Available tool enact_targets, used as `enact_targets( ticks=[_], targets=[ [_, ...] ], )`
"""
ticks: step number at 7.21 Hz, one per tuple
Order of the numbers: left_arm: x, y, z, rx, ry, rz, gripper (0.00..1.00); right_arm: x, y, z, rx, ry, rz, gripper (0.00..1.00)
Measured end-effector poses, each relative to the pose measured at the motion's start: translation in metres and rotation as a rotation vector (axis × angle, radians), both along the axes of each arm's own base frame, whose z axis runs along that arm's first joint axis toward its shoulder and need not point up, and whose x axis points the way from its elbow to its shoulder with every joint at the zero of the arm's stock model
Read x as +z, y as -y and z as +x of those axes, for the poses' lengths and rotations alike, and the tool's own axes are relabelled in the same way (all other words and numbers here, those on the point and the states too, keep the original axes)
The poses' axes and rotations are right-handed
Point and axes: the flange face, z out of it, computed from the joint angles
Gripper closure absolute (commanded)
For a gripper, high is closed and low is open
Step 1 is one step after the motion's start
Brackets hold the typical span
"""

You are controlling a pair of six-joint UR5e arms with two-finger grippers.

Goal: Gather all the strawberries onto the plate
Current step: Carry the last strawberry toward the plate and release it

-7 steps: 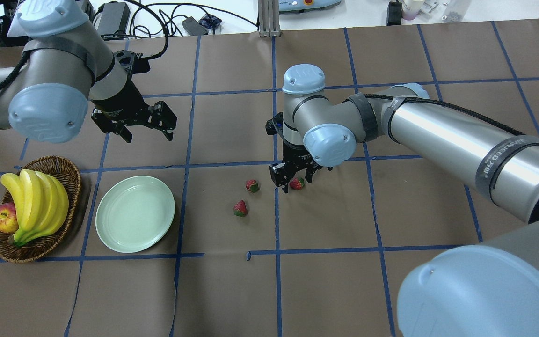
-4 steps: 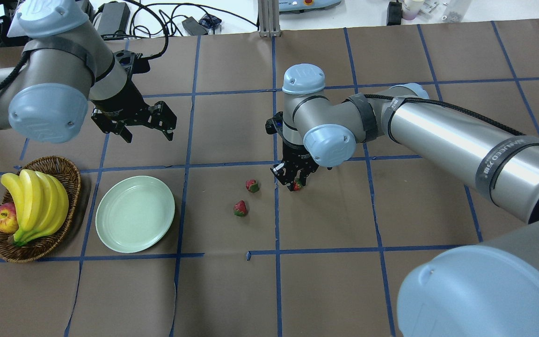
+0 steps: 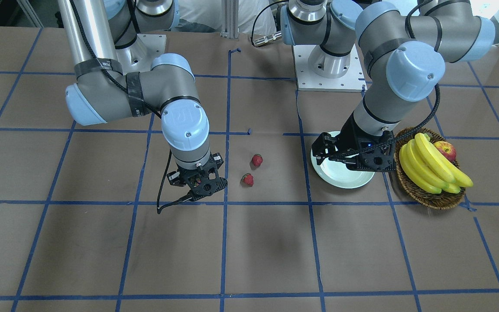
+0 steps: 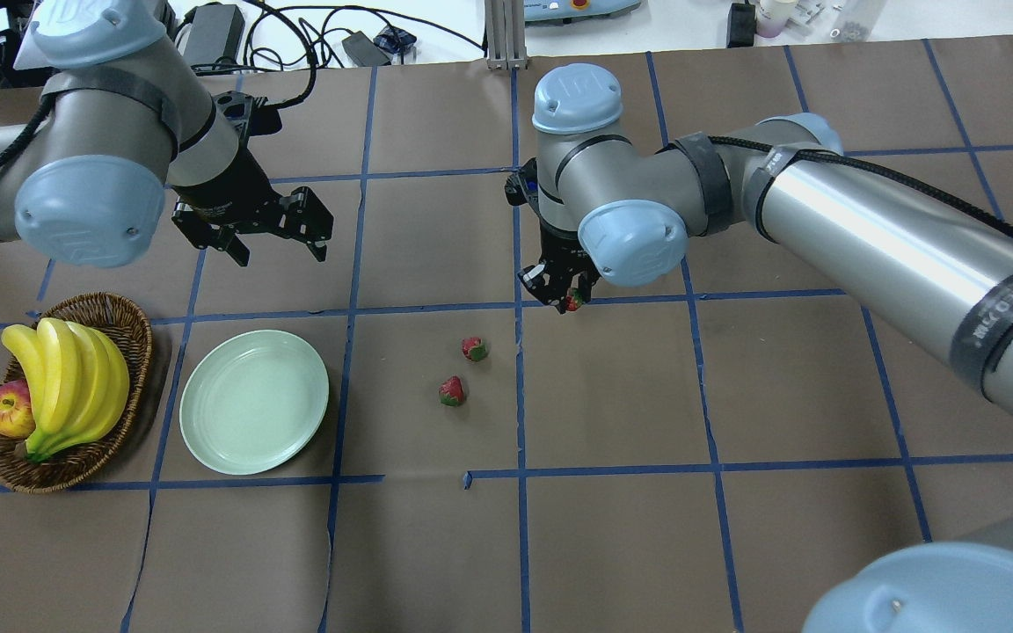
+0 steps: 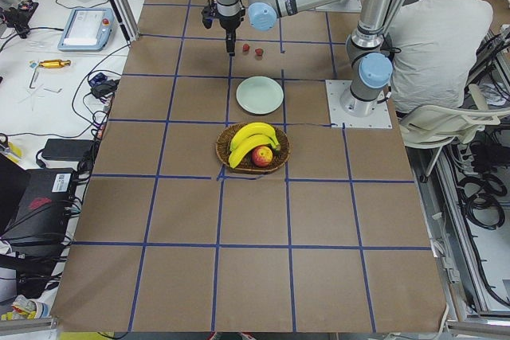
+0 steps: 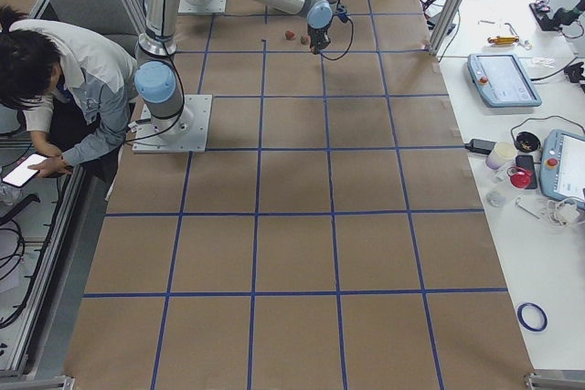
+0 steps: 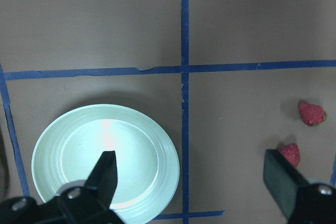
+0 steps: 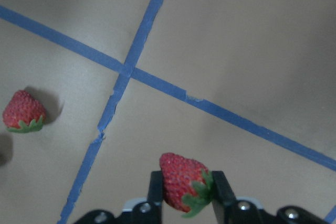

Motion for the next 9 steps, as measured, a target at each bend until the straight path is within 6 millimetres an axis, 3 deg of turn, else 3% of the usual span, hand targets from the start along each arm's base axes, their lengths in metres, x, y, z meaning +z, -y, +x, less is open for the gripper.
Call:
enact_targets(
  ticks=[2, 4, 6, 9],
  targets=[
    [0.003, 0.000, 0.007, 0.001, 0.008, -0.006, 0.00, 0.021, 0.002, 0.021, -0.053, 0.032, -0.039, 1.00],
    [0.006, 0.003, 0.015, 0.014, 0.011, -0.009, 0.00, 0.028, 0.000, 0.058, -0.064, 0.059, -0.060, 1.00],
    [0.009, 0.003, 0.017, 0.029, 0.009, -0.016, 0.00, 0.022, 0.002, 0.106, -0.093, 0.085, -0.067, 1.00],
    [0.009, 0.003, 0.017, 0.037, 0.003, -0.016, 0.00, -0.001, -0.006, 0.145, -0.074, 0.093, -0.060, 0.98]
  ],
)
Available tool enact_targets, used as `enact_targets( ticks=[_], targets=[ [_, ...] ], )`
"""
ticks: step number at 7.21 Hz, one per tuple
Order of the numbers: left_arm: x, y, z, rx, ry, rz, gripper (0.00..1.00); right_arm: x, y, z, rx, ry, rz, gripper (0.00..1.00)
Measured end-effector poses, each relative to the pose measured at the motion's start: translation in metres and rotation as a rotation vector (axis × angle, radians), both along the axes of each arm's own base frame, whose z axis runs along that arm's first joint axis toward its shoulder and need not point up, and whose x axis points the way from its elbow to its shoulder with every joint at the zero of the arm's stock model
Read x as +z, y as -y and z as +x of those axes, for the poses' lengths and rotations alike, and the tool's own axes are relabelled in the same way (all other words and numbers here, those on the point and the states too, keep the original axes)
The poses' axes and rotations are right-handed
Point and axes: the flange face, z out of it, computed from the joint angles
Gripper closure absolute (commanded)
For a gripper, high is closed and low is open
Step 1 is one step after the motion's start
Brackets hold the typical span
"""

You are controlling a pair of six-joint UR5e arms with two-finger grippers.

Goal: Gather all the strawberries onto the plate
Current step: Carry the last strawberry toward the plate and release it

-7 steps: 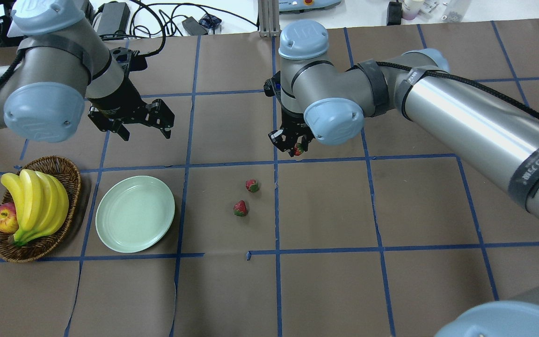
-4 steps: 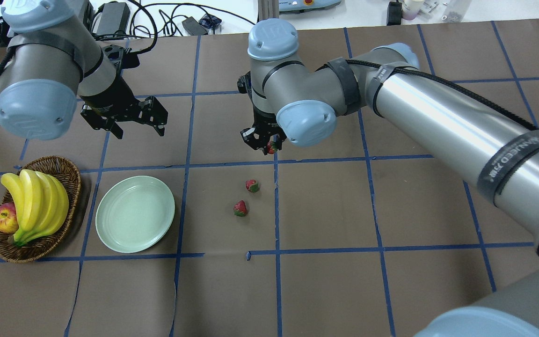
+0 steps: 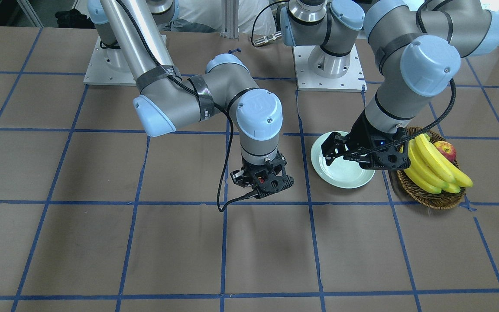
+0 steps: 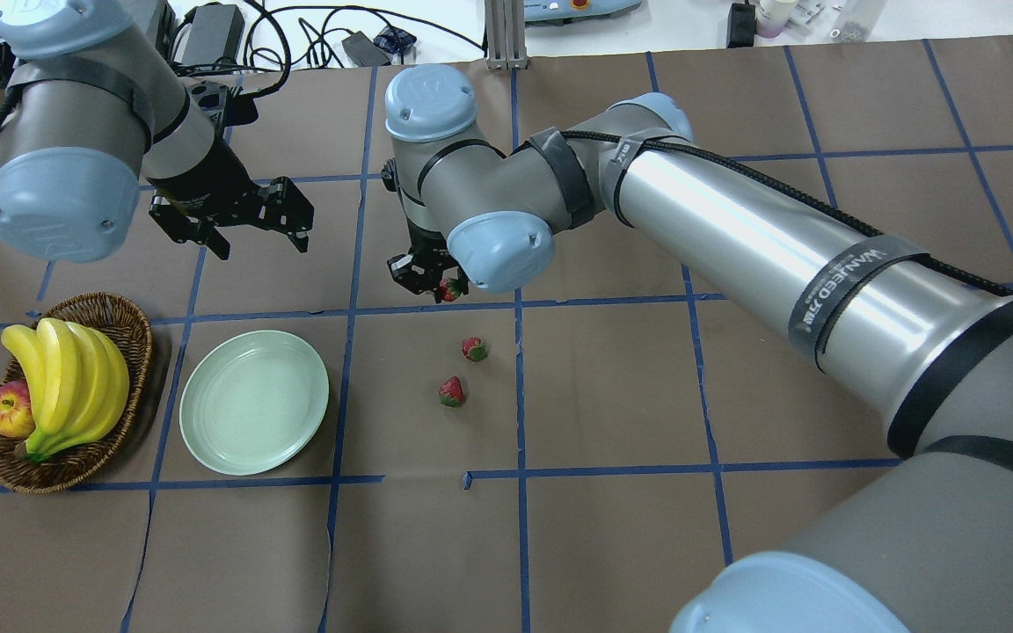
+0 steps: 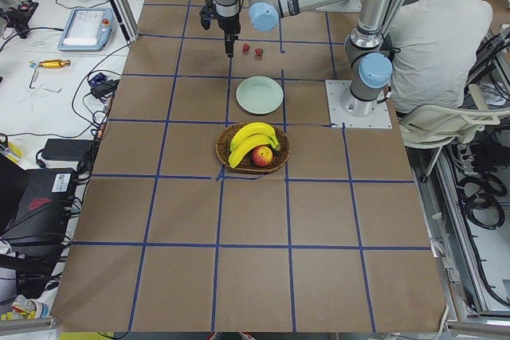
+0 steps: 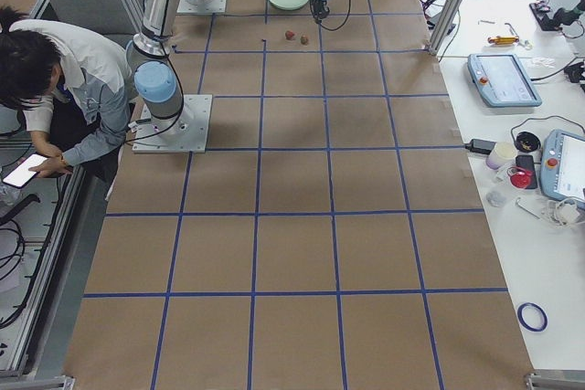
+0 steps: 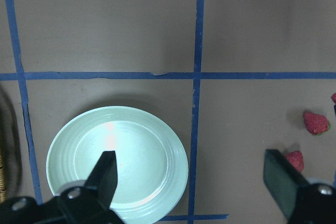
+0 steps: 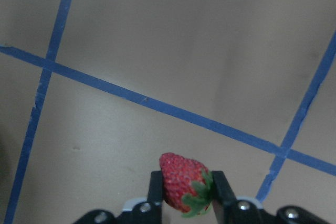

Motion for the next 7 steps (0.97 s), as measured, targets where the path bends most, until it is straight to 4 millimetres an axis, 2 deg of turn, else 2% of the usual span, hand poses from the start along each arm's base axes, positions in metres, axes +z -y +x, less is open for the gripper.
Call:
enact_targets(
  ticks=[1, 2, 3, 4, 7],
  targets=[
    [0.000, 0.000, 0.000, 0.000, -0.001, 0.000, 0.00, -0.012, -0.002, 0.006, 0.010, -0.001, 0.008, 0.96],
    [-0.001, 0.001, 0.000, 0.000, -0.001, 0.001, 0.00, -0.020, -0.004, 0.010, 0.018, 0.003, 0.019, 0.74],
    [-0.002, 0.001, 0.000, 0.000, -0.001, 0.002, 0.00, -0.026, -0.008, 0.013, 0.024, 0.014, 0.037, 0.44],
    [-0.003, 0.002, 0.000, 0.000, -0.001, 0.003, 0.00, -0.032, -0.012, 0.015, 0.030, 0.020, 0.056, 0.01],
    [-0.004, 0.002, 0.000, 0.002, -0.001, 0.004, 0.00, -0.039, -0.021, 0.015, 0.039, 0.010, 0.095, 0.00]
  ],
)
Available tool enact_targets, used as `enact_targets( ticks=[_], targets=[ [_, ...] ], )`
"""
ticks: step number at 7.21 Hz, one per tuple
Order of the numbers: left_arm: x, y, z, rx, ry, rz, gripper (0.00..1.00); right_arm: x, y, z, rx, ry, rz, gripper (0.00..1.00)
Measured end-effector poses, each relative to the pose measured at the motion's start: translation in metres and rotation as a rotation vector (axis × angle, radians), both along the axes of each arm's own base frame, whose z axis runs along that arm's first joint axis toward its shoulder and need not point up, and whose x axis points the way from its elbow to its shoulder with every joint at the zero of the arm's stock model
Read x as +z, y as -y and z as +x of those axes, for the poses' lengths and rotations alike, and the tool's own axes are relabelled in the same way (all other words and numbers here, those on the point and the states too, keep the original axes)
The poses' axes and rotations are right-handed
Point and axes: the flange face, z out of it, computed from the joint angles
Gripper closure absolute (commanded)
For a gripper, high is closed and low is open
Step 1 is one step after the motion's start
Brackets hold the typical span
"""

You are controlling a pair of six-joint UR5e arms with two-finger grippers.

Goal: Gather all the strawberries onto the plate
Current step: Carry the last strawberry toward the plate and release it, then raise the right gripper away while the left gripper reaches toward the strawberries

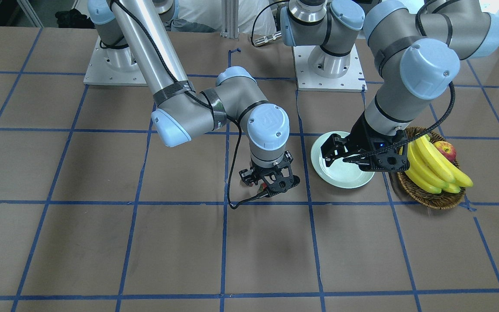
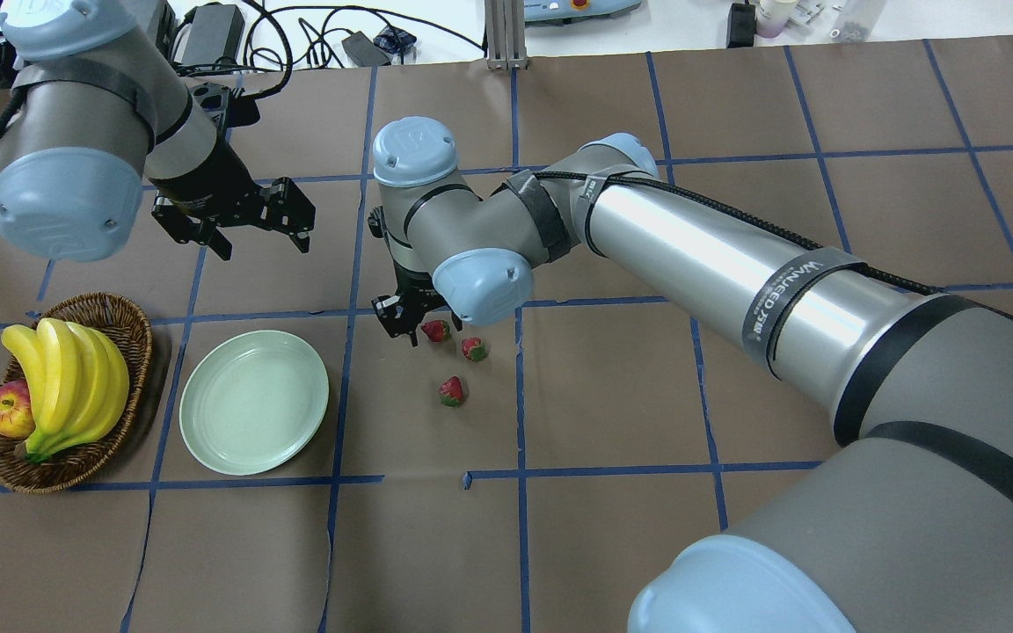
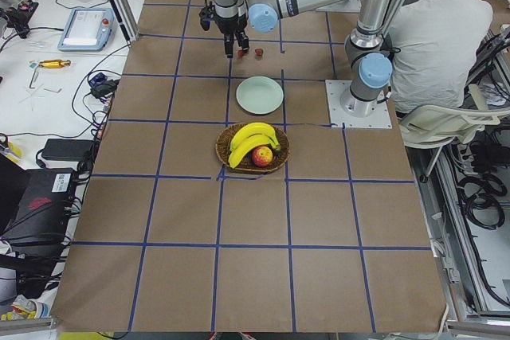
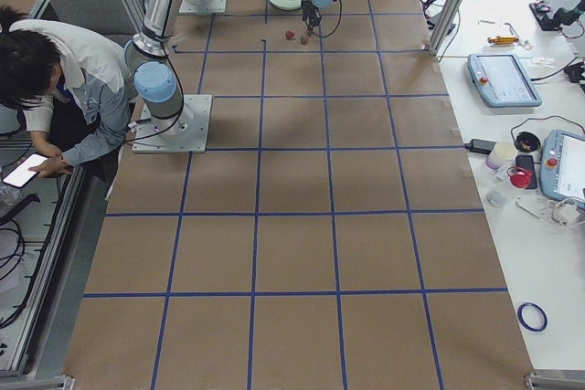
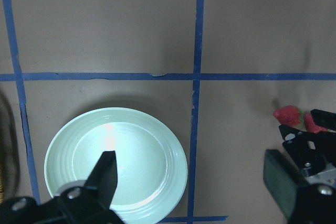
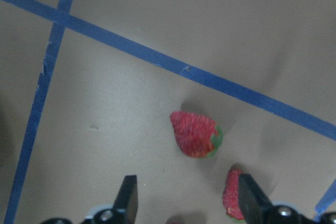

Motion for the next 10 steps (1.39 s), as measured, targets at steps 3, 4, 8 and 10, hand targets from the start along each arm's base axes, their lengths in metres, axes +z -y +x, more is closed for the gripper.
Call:
enact_targets(
  ticks=[3, 4, 8, 10],
  targets=[
    [-0.001, 0.000, 0.000, -0.001, 0.000, 0.002, 0.00, 0.039, -0.004, -0.015, -0.013, -0.024, 0.019, 0.00],
    [-0.002, 0.000, 0.000, 0.000, 0.000, 0.003, 0.00, 0.064, -0.001, -0.035, -0.037, -0.041, 0.024, 0.00],
    [-0.010, -0.001, -0.010, 0.031, -0.004, 0.021, 0.00, 0.150, 0.017, -0.153, -0.119, -0.156, 0.026, 0.00],
    [-0.021, -0.002, -0.040, 0.086, -0.001, 0.038, 0.00, 0.188, 0.020, -0.215, -0.148, -0.181, 0.030, 0.00]
  ],
)
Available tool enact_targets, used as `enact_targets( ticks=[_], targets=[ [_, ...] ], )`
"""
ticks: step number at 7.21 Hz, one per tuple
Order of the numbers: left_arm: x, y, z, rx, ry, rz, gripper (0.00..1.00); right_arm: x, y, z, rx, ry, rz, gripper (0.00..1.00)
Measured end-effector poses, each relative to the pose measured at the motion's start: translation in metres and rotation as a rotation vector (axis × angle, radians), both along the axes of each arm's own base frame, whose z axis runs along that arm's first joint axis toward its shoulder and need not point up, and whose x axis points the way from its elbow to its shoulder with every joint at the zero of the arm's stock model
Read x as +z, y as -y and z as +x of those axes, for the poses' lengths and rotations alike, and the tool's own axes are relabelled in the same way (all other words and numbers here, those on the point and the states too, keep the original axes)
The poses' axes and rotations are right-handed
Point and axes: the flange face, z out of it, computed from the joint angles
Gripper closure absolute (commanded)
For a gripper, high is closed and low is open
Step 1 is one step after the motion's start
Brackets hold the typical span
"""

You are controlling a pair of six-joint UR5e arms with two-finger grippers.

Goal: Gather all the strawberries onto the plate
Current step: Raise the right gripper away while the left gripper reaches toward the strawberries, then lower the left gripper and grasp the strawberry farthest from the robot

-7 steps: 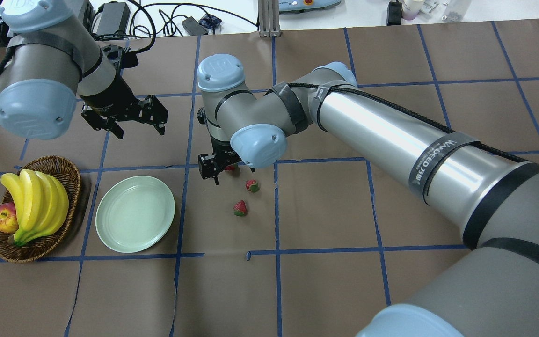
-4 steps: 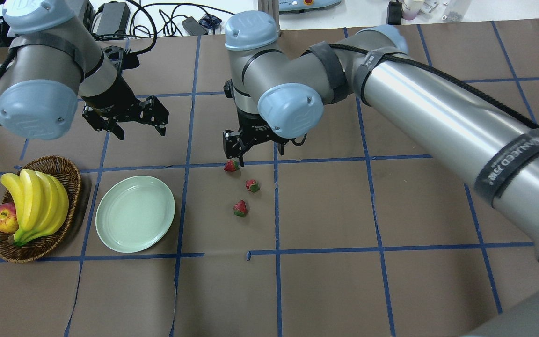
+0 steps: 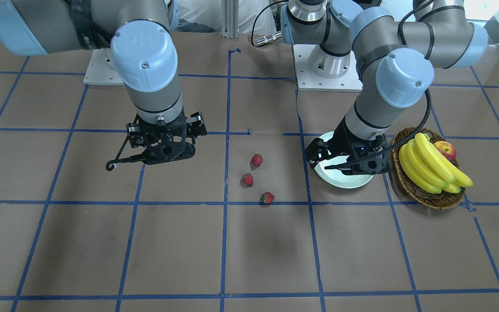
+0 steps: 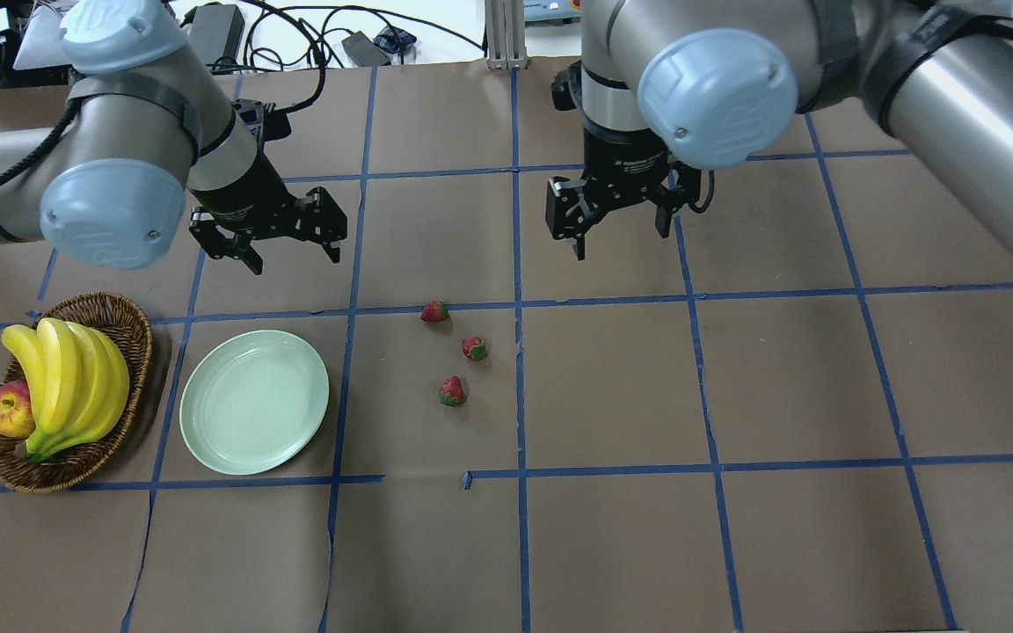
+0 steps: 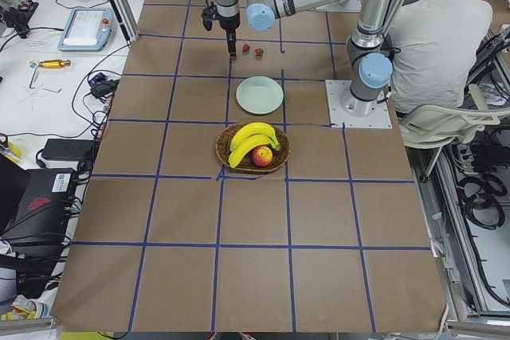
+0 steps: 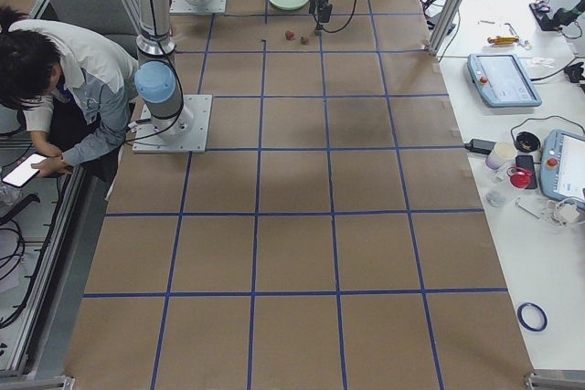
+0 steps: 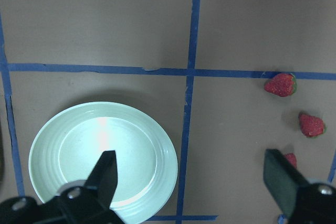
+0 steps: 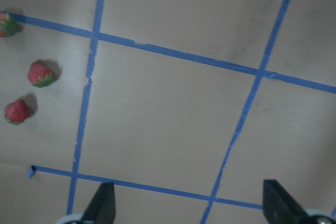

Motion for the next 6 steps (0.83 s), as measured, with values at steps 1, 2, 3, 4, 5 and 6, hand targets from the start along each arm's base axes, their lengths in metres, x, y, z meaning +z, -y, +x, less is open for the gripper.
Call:
enact_targets(
  ticks=[1, 2, 3, 4, 5, 6],
  targets=[
    [-0.009, 0.002, -0.019, 0.050, 0.004, -0.002, 0.00, 0.011, 0.001, -0.024, 0.007, -0.023, 0.007, 0.00],
    [-0.021, 0.005, -0.039, 0.107, 0.007, -0.008, 0.00, 0.018, 0.003, -0.043, 0.002, -0.037, 0.007, 0.00],
    [-0.035, 0.011, -0.052, 0.166, 0.006, -0.019, 0.00, 0.021, 0.004, -0.055, -0.007, -0.042, 0.009, 0.00],
    [-0.053, 0.021, -0.060, 0.228, -0.011, -0.026, 0.00, 0.020, 0.006, -0.063, -0.016, -0.042, 0.014, 0.00],
    [-0.072, 0.030, -0.066, 0.291, -0.043, -0.027, 0.00, 0.018, 0.006, -0.068, -0.024, -0.038, 0.019, 0.00],
    [-0.091, 0.038, -0.071, 0.350, -0.069, -0.019, 0.00, 0.015, 0.007, -0.071, -0.028, -0.036, 0.023, 0.00]
  ],
)
